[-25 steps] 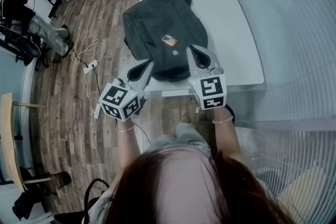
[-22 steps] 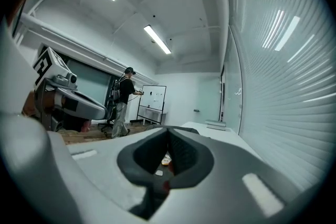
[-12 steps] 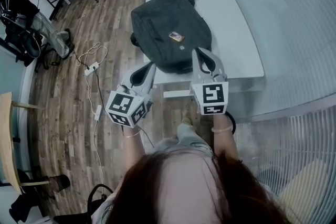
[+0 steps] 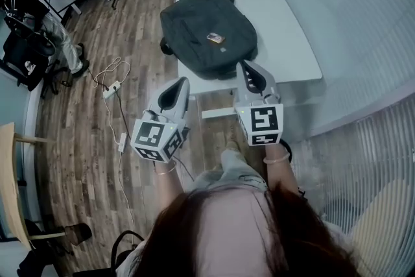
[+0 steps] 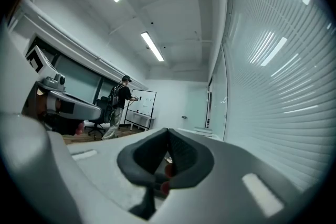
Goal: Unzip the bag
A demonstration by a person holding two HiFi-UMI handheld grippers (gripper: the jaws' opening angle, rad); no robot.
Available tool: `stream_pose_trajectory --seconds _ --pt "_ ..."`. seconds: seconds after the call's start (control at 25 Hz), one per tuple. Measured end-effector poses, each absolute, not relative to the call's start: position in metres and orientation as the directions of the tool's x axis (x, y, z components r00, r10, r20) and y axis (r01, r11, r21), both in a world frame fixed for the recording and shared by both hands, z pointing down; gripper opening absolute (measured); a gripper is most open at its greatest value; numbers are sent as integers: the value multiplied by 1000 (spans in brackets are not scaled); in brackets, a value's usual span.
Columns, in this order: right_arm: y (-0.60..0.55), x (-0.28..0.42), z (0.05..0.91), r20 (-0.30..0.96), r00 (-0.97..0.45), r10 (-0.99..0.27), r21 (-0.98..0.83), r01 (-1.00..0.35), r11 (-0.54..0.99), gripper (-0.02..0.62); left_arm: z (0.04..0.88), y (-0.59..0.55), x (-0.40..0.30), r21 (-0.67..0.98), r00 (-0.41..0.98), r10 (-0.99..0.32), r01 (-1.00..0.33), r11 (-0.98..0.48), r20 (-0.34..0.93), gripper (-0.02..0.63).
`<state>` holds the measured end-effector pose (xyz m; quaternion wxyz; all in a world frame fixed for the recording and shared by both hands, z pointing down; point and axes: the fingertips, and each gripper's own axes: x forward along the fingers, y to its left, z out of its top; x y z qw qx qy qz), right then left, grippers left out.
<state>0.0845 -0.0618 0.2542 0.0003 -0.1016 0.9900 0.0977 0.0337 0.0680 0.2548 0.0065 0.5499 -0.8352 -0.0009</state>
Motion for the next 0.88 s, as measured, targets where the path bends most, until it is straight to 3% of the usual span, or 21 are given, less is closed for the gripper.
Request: stream_pose_trajectory --seconds 0.88 --pt "-38 120 262 3 -975 -222 194 -217 957 3 267 80 67 45 -357 -934 -933 356 -12 9"
